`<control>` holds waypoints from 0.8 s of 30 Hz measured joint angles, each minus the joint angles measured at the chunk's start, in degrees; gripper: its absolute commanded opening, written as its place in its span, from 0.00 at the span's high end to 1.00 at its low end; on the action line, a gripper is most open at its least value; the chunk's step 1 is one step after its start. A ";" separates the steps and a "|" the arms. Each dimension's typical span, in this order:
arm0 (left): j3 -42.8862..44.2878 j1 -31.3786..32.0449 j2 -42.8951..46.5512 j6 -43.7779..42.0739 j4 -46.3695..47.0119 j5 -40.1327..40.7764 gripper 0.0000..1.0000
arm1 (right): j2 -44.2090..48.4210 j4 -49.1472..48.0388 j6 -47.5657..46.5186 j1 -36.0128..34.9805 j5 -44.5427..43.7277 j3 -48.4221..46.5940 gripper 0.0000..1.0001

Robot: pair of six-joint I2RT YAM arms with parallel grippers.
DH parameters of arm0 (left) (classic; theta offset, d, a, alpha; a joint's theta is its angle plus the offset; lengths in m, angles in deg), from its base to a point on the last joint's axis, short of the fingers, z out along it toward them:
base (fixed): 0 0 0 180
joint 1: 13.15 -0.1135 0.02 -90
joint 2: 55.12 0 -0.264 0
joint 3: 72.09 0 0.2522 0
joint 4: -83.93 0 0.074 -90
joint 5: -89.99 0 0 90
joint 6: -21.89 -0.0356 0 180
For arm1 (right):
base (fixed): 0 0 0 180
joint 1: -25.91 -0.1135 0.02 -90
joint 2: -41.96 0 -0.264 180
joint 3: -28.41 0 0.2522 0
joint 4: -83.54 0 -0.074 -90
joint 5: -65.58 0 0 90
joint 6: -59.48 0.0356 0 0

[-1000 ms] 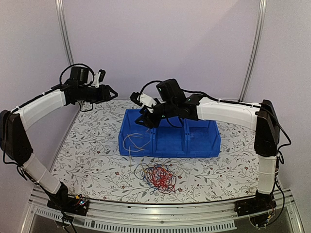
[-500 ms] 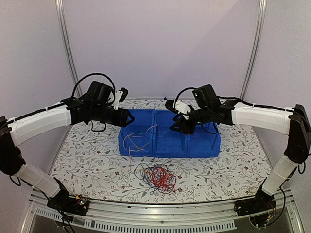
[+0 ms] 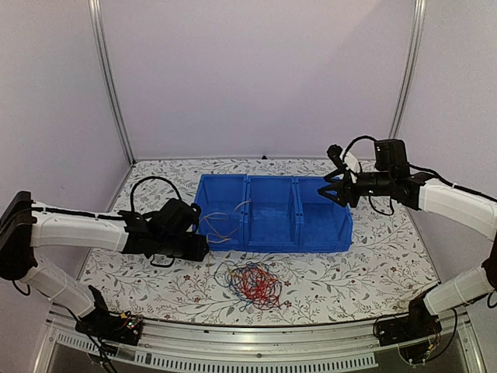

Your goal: Untangle the cables

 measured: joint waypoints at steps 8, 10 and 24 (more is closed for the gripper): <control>0.24 1.60 -11.02 3.41 5.46 3.98 0.65 | 1.22 -2.03 -0.48 0.00 3.87 1.97 0.47; 0.26 1.75 -12.35 4.04 6.54 4.20 0.80 | 1.22 -2.05 -0.63 0.00 4.46 2.03 0.47; 5.35 3.34 -0.87 0.04 4.74 10.40 1.00 | 1.20 -2.08 -1.77 0.00 5.49 2.19 0.48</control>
